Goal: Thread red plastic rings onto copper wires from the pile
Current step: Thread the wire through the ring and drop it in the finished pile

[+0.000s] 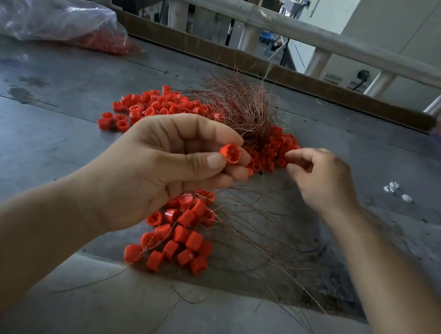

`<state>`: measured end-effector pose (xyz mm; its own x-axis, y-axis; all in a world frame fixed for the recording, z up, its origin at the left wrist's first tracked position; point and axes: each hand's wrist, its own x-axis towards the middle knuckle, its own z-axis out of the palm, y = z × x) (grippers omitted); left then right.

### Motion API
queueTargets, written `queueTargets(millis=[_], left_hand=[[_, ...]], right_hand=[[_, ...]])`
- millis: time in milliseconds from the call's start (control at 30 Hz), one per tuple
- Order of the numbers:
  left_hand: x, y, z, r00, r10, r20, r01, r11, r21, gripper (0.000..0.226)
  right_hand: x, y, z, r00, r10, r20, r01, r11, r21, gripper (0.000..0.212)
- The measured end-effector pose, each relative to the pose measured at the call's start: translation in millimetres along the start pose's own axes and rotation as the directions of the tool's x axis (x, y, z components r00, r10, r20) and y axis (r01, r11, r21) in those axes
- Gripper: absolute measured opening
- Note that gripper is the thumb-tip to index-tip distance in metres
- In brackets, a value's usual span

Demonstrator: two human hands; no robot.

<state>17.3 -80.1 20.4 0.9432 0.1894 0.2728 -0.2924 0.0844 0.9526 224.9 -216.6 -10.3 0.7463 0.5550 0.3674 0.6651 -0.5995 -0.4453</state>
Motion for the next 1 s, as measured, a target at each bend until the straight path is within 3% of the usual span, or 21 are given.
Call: queueTargets(millis=[133, 367, 433, 500, 567, 633, 700, 833, 1000], left_hand=[[1, -2, -3, 1.000, -0.011, -0.008, 0.011, 1.000, 0.011, 0.044], [2, -5, -7, 0.999, -0.041, -0.024, 0.042, 0.999, 0.027, 0.040], [3, -5, -7, 0.998, -0.054, -0.041, 0.054, 0.999, 0.008, 0.032], [4, -4, -6, 0.995, -0.071, -0.068, 0.066, 0.995, -0.075, 0.026], [5, -5, -4, 0.991, -0.091, -0.100, 0.079, 0.990, -0.115, 0.025], [5, -5, -2, 0.984, -0.110, -0.138, 0.095, 0.989, -0.111, 0.024], [5, -5, -1, 0.979, -0.114, -0.167, 0.100, 0.991, -0.093, 0.025], [5, -5, 1, 0.976, -0.103, -0.192, 0.095, 0.994, -0.048, 0.026], [6, -5, 2, 0.976, -0.102, -0.190, 0.101, 0.995, -0.018, 0.027]], right_hand=[[2, -3, 7, 0.998, -0.022, 0.060, 0.031, 0.989, -0.142, 0.025], [2, -4, -4, 1.000, 0.012, 0.010, -0.012, 0.998, -0.068, 0.004], [2, -5, -17, 0.998, 0.049, -0.037, -0.047, 0.998, 0.030, 0.012], [-2, -13, -31, 0.996, 0.082, -0.030, -0.069, 0.947, 0.314, 0.019], [-12, -30, -41, 0.997, 0.059, 0.049, -0.077, 0.764, 0.641, 0.025], [-22, -47, -44, 0.992, -0.023, 0.121, -0.084, 0.590, 0.803, 0.026], [-33, -63, -43, 0.981, -0.110, 0.162, -0.079, 0.535, 0.841, 0.027], [-50, -81, -36, 0.956, -0.255, 0.143, 0.025, 0.560, 0.828, 0.023], [-54, -81, -27, 0.949, -0.283, 0.138, 0.051, 0.571, 0.819, 0.021]])
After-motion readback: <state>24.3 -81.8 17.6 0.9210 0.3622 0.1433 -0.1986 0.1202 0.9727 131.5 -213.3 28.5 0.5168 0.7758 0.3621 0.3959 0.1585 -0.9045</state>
